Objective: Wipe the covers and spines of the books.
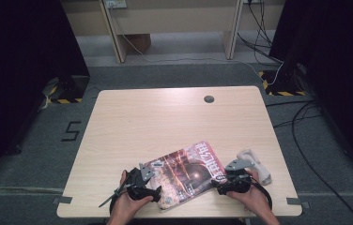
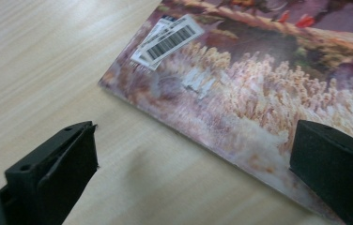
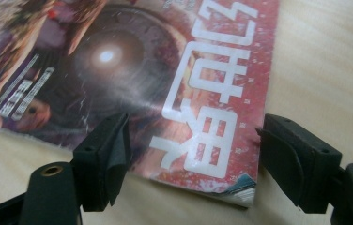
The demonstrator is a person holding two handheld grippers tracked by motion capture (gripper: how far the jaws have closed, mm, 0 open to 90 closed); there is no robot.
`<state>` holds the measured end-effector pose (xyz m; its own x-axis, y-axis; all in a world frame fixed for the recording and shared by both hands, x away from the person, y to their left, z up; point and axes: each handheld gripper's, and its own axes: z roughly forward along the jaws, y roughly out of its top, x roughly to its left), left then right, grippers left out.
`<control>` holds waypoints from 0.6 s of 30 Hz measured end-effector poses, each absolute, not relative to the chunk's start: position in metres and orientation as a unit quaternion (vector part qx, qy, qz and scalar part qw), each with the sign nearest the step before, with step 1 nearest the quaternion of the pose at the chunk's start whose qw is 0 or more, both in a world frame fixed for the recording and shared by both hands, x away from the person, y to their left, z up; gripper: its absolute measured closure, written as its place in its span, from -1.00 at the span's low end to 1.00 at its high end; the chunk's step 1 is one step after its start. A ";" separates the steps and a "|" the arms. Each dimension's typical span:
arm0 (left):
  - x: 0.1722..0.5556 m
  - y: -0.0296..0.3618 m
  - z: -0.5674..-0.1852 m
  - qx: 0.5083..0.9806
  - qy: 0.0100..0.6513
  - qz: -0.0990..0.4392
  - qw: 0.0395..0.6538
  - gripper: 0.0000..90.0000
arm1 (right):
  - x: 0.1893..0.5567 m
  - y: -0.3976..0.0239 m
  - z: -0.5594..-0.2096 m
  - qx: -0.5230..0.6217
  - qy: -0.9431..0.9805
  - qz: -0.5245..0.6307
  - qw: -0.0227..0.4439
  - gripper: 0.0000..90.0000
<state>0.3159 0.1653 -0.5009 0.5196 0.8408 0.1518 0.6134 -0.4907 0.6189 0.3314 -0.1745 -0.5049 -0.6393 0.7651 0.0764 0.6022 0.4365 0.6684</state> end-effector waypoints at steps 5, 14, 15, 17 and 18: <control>0.329 0.162 -0.500 0.833 0.436 0.241 0.241 -1.00 | 0.316 -0.176 -0.503 0.403 0.847 0.327 0.115 -0.51; 0.339 0.161 -0.497 0.832 0.431 0.236 0.258 -0.72 | 0.295 -0.182 -0.503 0.383 0.856 0.330 0.109 -0.43; 0.339 0.161 -0.497 0.832 0.431 0.236 0.258 -0.59 | 0.295 -0.182 -0.503 0.383 0.856 0.330 0.109 -0.43; 0.336 0.162 -0.497 0.829 0.436 0.222 0.271 -0.55 | 0.297 -0.185 -0.502 0.387 0.851 0.340 0.103 -0.36; 0.333 0.163 -0.497 0.827 0.440 0.211 0.281 -0.65 | 0.299 -0.187 -0.500 0.391 0.843 0.353 0.110 -0.39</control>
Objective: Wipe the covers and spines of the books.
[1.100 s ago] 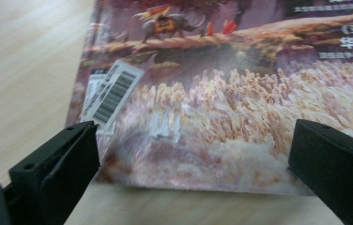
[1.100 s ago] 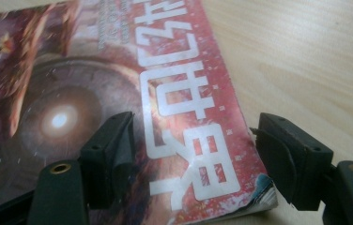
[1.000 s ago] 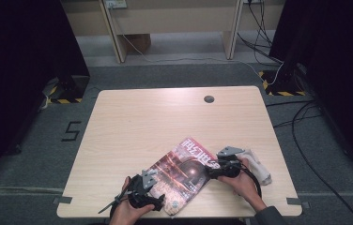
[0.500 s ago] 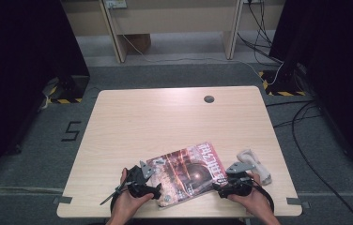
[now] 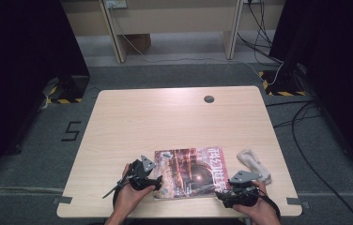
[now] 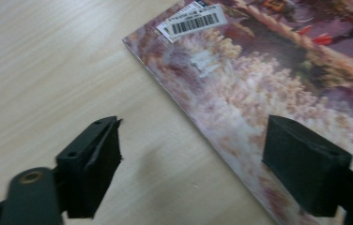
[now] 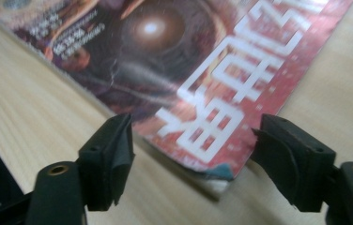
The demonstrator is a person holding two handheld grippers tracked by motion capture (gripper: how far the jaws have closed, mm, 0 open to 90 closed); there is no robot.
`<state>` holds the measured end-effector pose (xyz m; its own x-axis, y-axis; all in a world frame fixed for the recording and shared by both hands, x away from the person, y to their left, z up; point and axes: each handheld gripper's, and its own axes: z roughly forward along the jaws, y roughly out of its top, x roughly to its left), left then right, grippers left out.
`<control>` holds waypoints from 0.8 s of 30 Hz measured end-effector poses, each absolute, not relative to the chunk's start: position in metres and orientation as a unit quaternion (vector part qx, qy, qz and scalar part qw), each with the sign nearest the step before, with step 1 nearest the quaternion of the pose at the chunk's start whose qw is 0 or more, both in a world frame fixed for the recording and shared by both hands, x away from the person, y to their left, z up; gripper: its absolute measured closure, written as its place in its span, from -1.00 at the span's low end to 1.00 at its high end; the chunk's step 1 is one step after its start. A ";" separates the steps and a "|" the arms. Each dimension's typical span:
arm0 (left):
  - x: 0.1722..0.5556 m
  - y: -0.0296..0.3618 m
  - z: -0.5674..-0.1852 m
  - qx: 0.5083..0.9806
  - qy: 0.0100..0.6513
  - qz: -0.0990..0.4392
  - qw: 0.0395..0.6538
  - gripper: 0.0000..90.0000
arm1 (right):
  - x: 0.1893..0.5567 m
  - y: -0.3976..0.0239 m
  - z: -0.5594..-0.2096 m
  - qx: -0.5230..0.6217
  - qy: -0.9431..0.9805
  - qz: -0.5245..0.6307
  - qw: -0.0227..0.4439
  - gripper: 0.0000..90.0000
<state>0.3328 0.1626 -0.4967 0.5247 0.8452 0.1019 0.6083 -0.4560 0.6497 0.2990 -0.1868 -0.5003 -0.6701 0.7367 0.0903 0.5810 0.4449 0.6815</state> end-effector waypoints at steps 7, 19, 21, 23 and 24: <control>0.300 0.146 -0.491 0.840 0.401 0.198 0.307 -0.64 | 0.308 -0.190 -0.504 0.406 0.830 0.367 0.111 -0.43; 0.293 0.132 -0.498 0.859 0.373 0.201 0.288 -0.66 | 0.302 -0.180 -0.506 0.385 0.848 0.349 0.100 -0.49; 0.296 0.136 -0.498 0.857 0.377 0.213 0.281 -0.68 | 0.298 -0.178 -0.505 0.376 0.854 0.348 0.094 -0.49; 0.300 0.142 -0.498 0.853 0.385 0.216 0.279 -0.69 | 0.292 -0.173 -0.504 0.373 0.858 0.344 0.085 -0.51; 0.302 0.145 -0.498 0.850 0.391 0.216 0.278 -0.69 | 0.291 -0.171 -0.503 0.367 0.861 0.343 0.083 -0.51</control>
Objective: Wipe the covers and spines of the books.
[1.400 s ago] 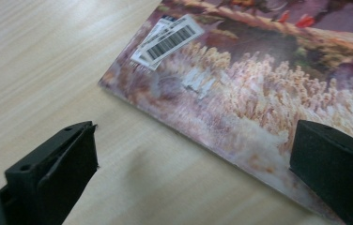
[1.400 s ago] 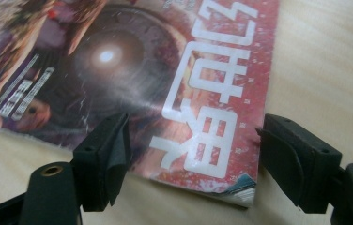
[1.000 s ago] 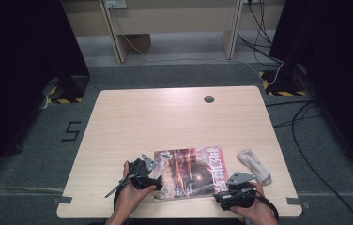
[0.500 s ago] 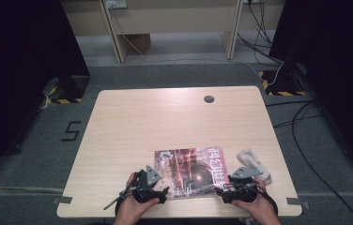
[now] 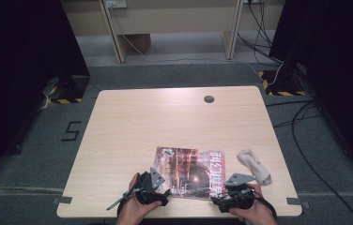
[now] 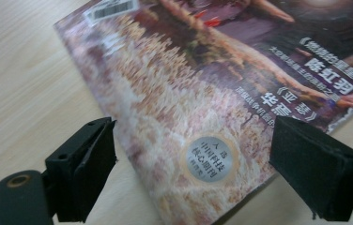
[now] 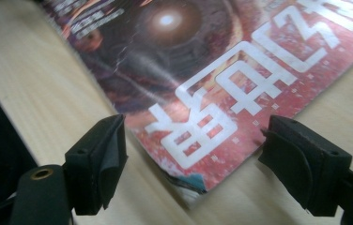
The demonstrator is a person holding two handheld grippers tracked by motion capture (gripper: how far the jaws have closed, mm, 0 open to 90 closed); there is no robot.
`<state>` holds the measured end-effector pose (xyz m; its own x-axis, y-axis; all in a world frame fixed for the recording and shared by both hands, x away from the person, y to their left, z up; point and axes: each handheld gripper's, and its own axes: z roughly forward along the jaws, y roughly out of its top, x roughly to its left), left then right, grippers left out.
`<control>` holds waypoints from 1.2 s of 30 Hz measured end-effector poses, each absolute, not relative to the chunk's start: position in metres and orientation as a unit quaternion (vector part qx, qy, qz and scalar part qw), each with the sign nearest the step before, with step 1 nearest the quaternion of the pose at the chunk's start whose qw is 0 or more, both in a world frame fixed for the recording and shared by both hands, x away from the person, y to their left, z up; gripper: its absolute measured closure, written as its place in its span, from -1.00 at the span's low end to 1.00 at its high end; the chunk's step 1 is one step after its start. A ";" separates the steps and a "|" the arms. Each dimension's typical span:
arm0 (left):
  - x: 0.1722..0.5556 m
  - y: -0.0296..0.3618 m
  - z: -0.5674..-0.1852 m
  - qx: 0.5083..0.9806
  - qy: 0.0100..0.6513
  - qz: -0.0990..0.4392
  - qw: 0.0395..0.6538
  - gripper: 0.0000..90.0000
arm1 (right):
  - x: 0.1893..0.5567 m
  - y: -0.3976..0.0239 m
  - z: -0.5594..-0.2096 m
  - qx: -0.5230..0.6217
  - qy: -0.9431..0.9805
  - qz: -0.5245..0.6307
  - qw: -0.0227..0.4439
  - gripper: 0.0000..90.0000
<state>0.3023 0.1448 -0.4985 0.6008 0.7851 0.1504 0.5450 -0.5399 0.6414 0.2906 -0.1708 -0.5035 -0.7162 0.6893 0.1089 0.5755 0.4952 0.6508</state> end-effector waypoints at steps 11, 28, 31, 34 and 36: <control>0.318 0.164 -0.500 0.835 0.420 0.222 0.278 -0.71 | 0.275 -0.154 -0.503 0.336 0.875 0.343 0.069 -0.42; 0.286 0.119 -0.499 0.858 0.352 0.195 0.320 -0.55 | 0.294 -0.174 -0.489 0.349 0.830 0.432 0.048 -0.37; 0.287 0.117 -0.502 0.862 0.344 0.207 0.310 -0.55 | 0.303 -0.176 -0.486 0.346 0.833 0.424 0.073 -0.38; 0.288 0.117 -0.502 0.860 0.348 0.202 0.314 -0.55 | 0.318 -0.179 -0.491 0.360 0.834 0.407 0.092 -0.40; 0.289 0.117 -0.502 0.861 0.347 0.201 0.312 -0.55 | 0.326 -0.180 -0.494 0.366 0.834 0.403 0.092 -0.41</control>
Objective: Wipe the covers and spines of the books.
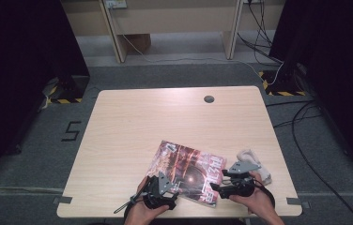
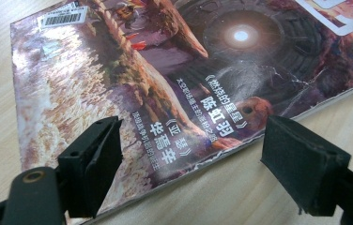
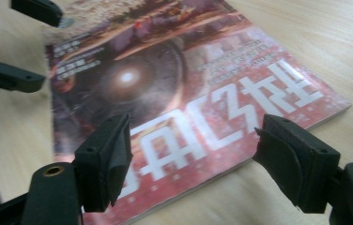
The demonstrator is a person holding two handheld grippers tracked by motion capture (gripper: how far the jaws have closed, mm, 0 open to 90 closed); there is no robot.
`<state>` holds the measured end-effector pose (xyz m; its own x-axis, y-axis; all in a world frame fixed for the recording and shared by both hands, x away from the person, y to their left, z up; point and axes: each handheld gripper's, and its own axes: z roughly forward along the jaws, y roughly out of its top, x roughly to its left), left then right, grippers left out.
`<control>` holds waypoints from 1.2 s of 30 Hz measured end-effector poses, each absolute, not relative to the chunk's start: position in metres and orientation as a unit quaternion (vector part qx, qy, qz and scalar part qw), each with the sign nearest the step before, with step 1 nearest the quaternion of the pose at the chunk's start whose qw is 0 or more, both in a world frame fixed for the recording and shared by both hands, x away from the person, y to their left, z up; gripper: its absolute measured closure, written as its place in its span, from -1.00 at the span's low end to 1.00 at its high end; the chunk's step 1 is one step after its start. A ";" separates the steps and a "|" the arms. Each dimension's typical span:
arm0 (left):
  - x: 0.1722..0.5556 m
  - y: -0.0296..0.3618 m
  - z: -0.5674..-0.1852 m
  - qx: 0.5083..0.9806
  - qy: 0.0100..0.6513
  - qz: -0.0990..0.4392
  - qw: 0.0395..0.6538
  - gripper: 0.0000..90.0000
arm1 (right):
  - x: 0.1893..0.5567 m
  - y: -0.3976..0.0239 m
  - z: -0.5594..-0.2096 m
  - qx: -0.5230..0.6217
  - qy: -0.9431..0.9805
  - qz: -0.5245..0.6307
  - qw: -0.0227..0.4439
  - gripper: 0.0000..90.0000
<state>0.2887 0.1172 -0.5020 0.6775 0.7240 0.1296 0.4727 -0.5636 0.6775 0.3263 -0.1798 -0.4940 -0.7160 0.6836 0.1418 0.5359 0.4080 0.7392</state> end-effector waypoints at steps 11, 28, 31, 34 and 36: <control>0.291 0.115 -0.506 0.863 0.349 0.201 0.304 -0.57 | 0.364 -0.174 -0.493 0.391 0.823 0.397 0.112 -0.56; 0.292 0.116 -0.506 0.864 0.349 0.201 0.304 -0.61 | 0.418 -0.141 -0.501 0.402 0.830 0.362 0.136 -0.38; 0.291 0.116 -0.507 0.864 0.346 0.209 0.301 -0.64 | 0.422 -0.139 -0.506 0.403 0.835 0.354 0.120 -0.38; 0.290 0.113 -0.506 0.867 0.337 0.218 0.296 -0.66 | 0.423 -0.139 -0.508 0.401 0.836 0.357 0.113 -0.38; 0.291 0.114 -0.507 0.865 0.341 0.215 0.300 -0.65 | 0.423 -0.139 -0.508 0.398 0.837 0.359 0.110 -0.33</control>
